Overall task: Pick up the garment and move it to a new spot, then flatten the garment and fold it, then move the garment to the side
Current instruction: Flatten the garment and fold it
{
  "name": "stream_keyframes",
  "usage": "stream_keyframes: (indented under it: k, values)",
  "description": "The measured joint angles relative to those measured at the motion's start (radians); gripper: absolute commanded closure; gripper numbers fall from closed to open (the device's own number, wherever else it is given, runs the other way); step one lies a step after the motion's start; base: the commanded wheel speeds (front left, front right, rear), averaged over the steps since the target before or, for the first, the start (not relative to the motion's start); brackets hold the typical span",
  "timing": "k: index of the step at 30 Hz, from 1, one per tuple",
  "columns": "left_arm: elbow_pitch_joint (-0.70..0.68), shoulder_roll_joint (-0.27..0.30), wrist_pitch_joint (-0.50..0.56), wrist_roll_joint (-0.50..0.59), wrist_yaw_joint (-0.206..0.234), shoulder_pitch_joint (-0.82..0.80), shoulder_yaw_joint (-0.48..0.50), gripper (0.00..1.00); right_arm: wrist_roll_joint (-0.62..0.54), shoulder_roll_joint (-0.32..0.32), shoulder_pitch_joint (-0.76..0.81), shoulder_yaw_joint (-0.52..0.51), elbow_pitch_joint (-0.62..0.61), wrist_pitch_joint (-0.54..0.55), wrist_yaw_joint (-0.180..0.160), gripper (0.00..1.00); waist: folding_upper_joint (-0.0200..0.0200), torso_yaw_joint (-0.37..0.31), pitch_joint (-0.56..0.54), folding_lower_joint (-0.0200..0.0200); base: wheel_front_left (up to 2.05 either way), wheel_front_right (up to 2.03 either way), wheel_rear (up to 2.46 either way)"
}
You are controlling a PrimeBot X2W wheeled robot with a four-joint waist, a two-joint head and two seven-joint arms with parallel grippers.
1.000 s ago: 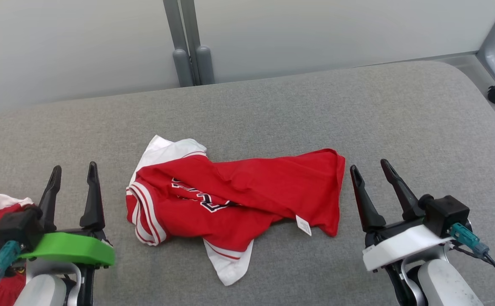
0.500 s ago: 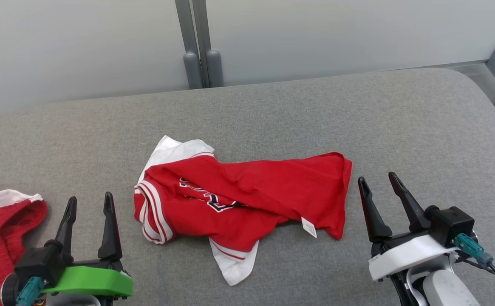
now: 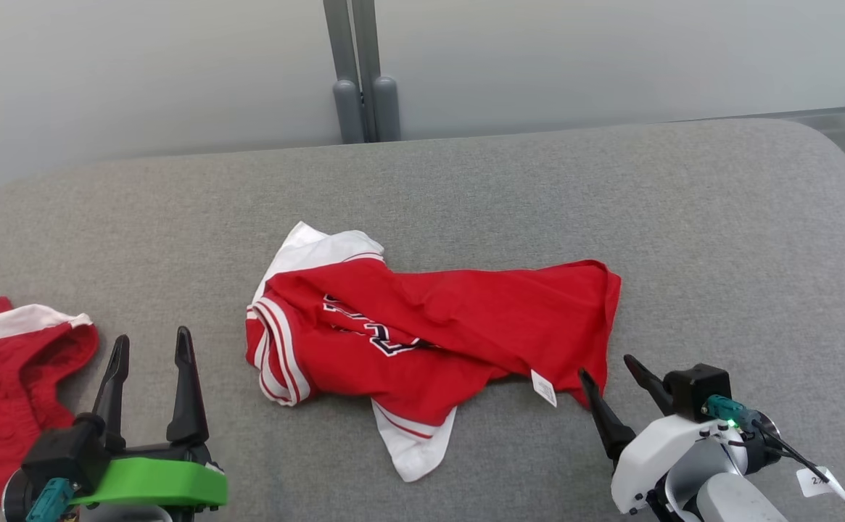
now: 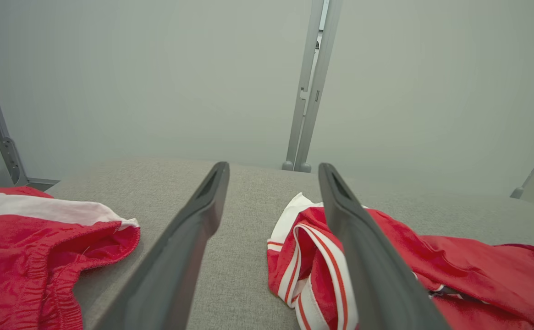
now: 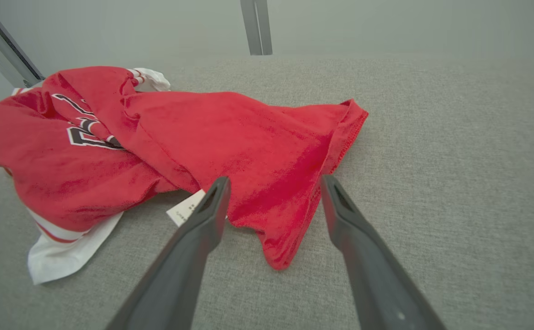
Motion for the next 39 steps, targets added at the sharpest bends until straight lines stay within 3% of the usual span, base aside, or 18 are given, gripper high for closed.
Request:
stream_keyframes:
  k: [9,14,15,16,17,18,23,29,34,39]
  values:
    - [0.021,-0.03,0.0,0.017,-0.028,-0.006,0.016,0.0,-0.045,0.002,-0.064,0.016,0.137,0.13,0.0,0.0,0.0,0.068,0.024,0.0,0.0,0.0,0.0]
    - [0.034,-0.044,0.0,0.024,-0.042,-0.011,0.03,0.0,-0.102,0.002,-0.076,-0.028,0.197,0.174,0.0,0.0,0.0,0.095,0.038,0.0,0.0,0.0,0.0]
    - [0.035,-0.044,0.0,0.026,-0.046,-0.011,0.032,0.0,-0.107,0.005,-0.079,-0.033,0.201,0.176,0.0,0.19,0.0,0.099,0.04,0.0,0.0,0.0,0.0]
    - [0.037,-0.046,0.0,0.027,-0.047,-0.011,0.035,0.0,-0.112,0.008,-0.081,-0.035,0.204,0.179,0.0,0.51,0.0,0.102,0.041,0.0,0.0,0.0,0.0]
    - [0.038,-0.048,0.0,0.03,-0.049,-0.011,0.039,0.0,-0.125,0.009,-0.082,-0.039,0.205,0.178,0.0,0.71,0.0,0.104,0.042,0.0,0.0,0.0,0.0]
    - [0.039,-0.049,0.0,0.03,-0.051,-0.011,0.041,0.0,-0.135,0.009,-0.082,-0.043,0.204,0.173,0.0,1.0,0.0,0.104,0.043,0.0,0.0,0.0,0.0]
    - [0.045,-0.058,0.0,0.037,-0.063,-0.012,0.051,0.0,-0.154,0.011,-0.083,-0.06,0.165,0.142,0.0,1.0,0.0,0.104,0.047,0.0,0.0,0.0,0.0]
    - [0.043,-0.075,0.0,0.047,-0.081,-0.033,0.043,0.0,-0.134,-0.031,-0.193,-0.059,-0.002,0.155,0.0,1.0,0.0,0.111,0.082,0.0,0.0,0.0,0.0]
    - [0.046,-0.097,0.0,0.053,-0.103,-0.102,0.009,0.0,-0.105,-0.151,-0.392,-0.024,-0.071,0.249,0.0,1.0,0.0,0.136,0.139,0.0,0.0,0.0,0.0]
    - [0.07,-0.117,0.0,0.053,-0.123,-0.157,-0.026,0.0,-0.041,-0.242,-0.599,0.011,-0.009,0.319,0.0,1.0,0.0,0.191,0.197,0.0,0.0,0.0,0.0]
